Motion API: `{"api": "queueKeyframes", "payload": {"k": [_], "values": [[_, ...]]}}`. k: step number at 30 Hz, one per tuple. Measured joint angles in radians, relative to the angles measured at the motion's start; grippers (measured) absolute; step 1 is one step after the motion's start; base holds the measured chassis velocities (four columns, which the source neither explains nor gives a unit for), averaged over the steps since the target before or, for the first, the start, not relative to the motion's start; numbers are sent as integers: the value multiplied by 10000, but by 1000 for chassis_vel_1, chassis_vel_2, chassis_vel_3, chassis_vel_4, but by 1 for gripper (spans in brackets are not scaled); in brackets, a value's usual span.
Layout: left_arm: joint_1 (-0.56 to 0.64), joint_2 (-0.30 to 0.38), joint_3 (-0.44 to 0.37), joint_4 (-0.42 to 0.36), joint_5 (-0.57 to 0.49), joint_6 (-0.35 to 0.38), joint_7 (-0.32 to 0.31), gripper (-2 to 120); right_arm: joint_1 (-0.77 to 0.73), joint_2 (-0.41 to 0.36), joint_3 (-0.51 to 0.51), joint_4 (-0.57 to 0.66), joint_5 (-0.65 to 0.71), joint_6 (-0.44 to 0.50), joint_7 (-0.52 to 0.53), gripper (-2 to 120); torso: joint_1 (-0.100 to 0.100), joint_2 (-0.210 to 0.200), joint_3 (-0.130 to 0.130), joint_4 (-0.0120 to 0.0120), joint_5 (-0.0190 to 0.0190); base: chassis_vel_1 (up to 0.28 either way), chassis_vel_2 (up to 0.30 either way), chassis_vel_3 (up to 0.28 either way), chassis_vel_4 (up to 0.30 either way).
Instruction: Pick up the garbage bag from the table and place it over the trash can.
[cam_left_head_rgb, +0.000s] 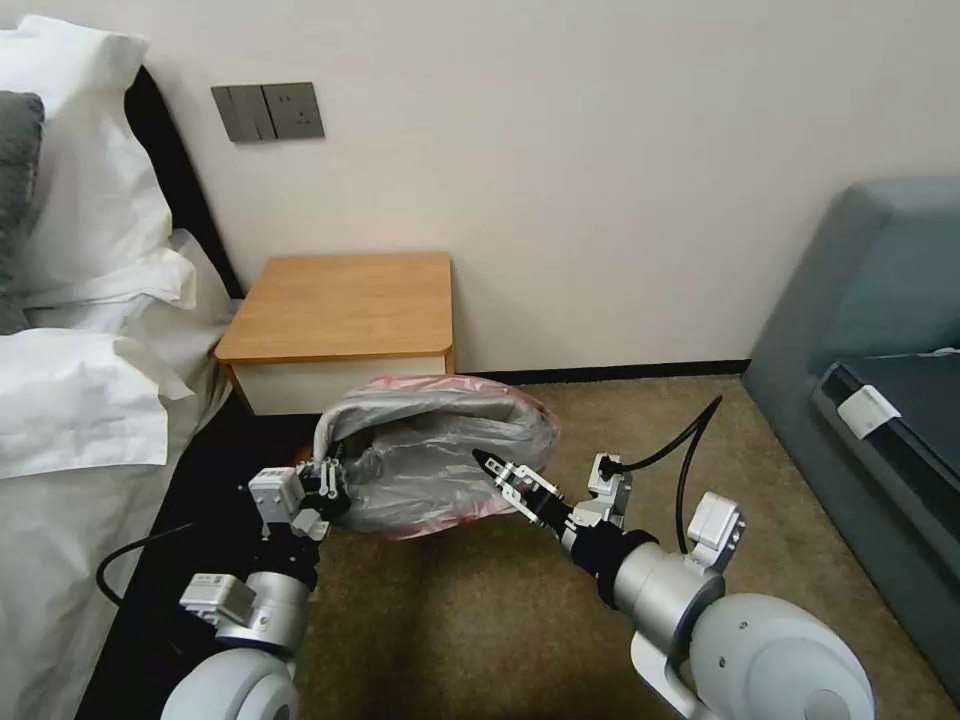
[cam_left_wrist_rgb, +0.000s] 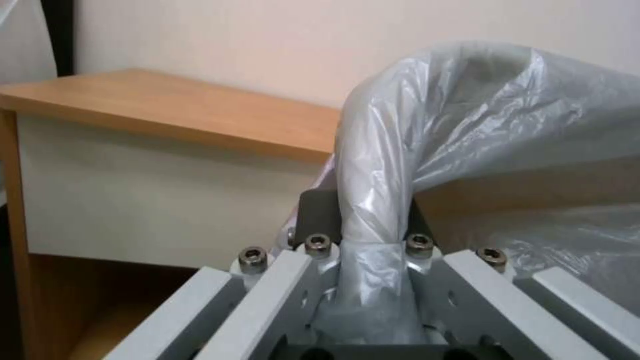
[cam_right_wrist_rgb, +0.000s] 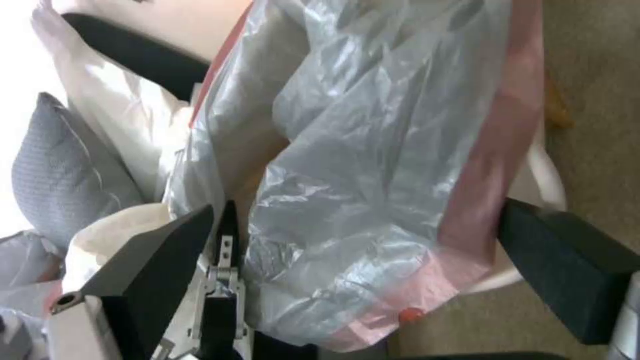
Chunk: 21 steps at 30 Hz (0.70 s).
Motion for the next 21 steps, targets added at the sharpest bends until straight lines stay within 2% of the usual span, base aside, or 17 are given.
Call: {"api": "queueKeyframes", "payload": {"k": [6,9,11,12,15,16,18,20,21], "values": [[26,-5,-4,-119,-164,57,-3,5,10,80,-50,0,-177,-14,-158,100,0,0,0,0,0,0,0,0,0],[53,-18,6,-138,-197,86,-3,5,17,119,-81,0,-260,-16,-244,94,0,0,0,1,0,0,0,0,0],[65,-41,33,-140,-250,129,-7,5,19,155,-106,0,-330,-16,-311,82,0,0,0,0,0,0,0,0,0],[65,-41,33,-140,-250,129,-7,5,19,155,-106,0,-330,-16,-311,82,0,0,0,0,0,0,0,0,0],[71,-73,45,-163,-421,231,-27,5,-38,149,-122,0,-547,-15,-469,69,0,0,0,0,0,0,0,0,0],[71,-73,45,-163,-421,231,-27,5,-38,149,-122,0,-547,-15,-469,69,0,0,0,0,0,0,0,0,0],[83,-81,47,-197,-487,267,-38,5,-35,143,-123,0,-601,-15,-517,58,0,0,0,0,0,0,0,0,0],[91,-84,47,-219,-520,297,-47,5,-20,143,-125,0,-610,-16,-534,54,0,0,0,0,0,0,0,0,0],[94,-85,48,-244,-556,323,-60,5,-4,145,-132,0,-627,-15,-552,49,0,0,0,0,0,0,0,0,0]]}}
